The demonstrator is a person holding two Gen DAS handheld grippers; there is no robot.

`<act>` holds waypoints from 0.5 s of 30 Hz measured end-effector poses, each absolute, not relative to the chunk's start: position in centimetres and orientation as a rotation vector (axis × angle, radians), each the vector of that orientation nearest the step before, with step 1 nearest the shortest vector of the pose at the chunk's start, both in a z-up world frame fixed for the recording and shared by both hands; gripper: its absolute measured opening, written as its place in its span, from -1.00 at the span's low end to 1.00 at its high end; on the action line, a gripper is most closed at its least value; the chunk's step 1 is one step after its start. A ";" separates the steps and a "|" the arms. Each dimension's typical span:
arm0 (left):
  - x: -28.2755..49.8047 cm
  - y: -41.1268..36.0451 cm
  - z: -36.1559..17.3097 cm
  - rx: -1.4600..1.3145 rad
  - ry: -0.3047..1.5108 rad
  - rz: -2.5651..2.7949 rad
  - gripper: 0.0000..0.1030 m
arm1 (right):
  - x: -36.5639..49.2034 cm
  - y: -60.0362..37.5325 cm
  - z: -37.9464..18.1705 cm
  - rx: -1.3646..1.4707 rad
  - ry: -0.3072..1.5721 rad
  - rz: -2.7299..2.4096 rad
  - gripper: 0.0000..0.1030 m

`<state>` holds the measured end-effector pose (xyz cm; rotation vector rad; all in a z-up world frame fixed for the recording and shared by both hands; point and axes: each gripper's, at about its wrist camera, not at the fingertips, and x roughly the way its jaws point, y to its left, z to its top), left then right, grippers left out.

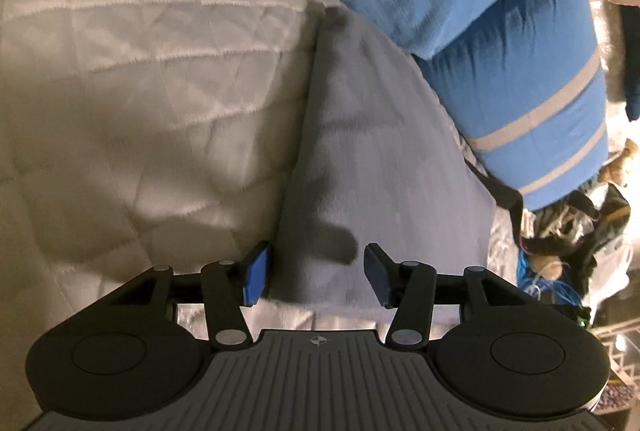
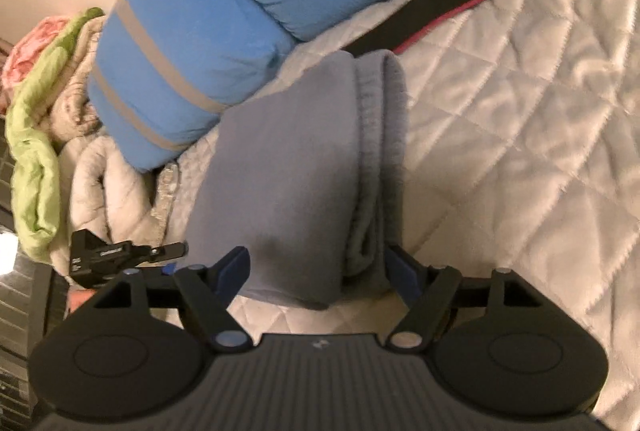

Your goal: Fold clothes

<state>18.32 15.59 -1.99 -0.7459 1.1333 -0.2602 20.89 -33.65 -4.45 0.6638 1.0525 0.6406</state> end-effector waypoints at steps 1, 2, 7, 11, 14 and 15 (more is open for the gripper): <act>18.2 15.6 -1.9 -0.748 1.134 -0.260 -0.07 | 20.8 -33.9 -4.5 0.668 1.059 0.623 0.58; 18.2 15.6 -1.9 -0.748 1.134 -0.258 -0.07 | 20.8 -34.1 -4.5 0.671 1.069 0.607 0.53; 18.3 15.4 -1.9 -0.747 1.139 -0.244 -0.07 | 20.6 -34.7 -4.5 0.695 1.091 0.572 0.53; 18.4 15.3 -2.1 -0.774 1.133 -0.236 -0.07 | 21.0 -34.5 -5.0 0.744 1.072 0.575 0.61; 18.3 15.4 -2.4 -0.809 1.117 -0.225 -0.14 | 21.7 -33.9 -5.7 0.795 1.061 0.599 0.60; 18.2 15.4 -2.6 -0.821 1.118 -0.211 -0.27 | 21.7 -33.7 -5.8 0.800 1.055 0.601 0.44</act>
